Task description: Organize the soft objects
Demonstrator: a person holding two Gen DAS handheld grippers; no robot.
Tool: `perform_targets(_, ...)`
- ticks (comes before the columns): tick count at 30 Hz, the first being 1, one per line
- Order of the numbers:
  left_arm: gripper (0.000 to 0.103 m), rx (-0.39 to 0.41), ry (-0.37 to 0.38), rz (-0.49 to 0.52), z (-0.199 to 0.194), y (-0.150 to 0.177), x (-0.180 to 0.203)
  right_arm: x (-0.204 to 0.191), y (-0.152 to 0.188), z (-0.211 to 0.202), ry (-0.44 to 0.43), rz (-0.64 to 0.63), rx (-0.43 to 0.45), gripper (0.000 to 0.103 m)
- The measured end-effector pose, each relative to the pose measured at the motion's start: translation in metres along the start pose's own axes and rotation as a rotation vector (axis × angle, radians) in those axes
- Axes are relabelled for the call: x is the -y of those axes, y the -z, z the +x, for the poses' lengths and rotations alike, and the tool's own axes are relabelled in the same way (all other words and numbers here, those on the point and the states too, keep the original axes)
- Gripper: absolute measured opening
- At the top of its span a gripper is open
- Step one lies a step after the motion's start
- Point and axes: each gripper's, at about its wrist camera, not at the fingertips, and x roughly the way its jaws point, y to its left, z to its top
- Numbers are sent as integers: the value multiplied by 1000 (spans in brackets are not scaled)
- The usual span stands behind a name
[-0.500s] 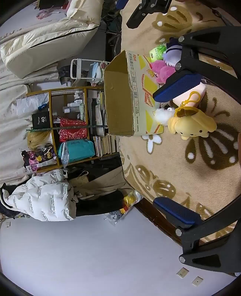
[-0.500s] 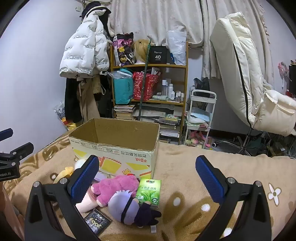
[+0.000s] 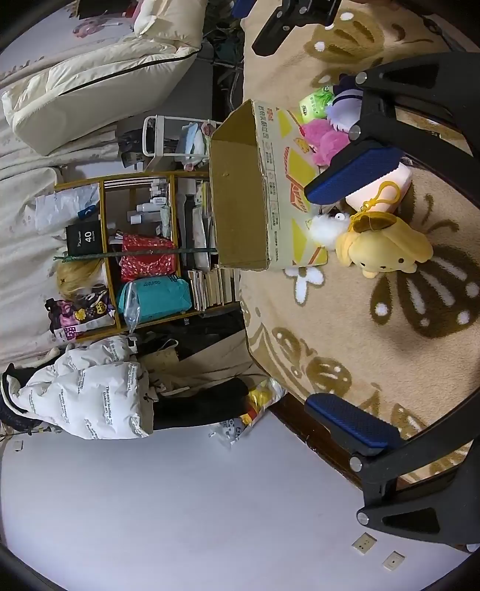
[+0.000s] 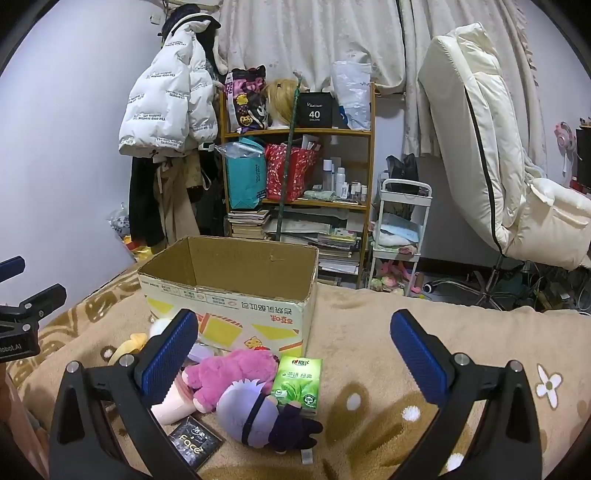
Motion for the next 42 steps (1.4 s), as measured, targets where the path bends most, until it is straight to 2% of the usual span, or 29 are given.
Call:
perform_targets(10, 101, -19, 6, -32, 1, -3, -8, 5, -2, -3, 5, 10, 12, 103)
perform_targets(42, 101, -4, -4, -33, -2, -3, -10, 4, -1, -3, -6, 13, 14, 103)
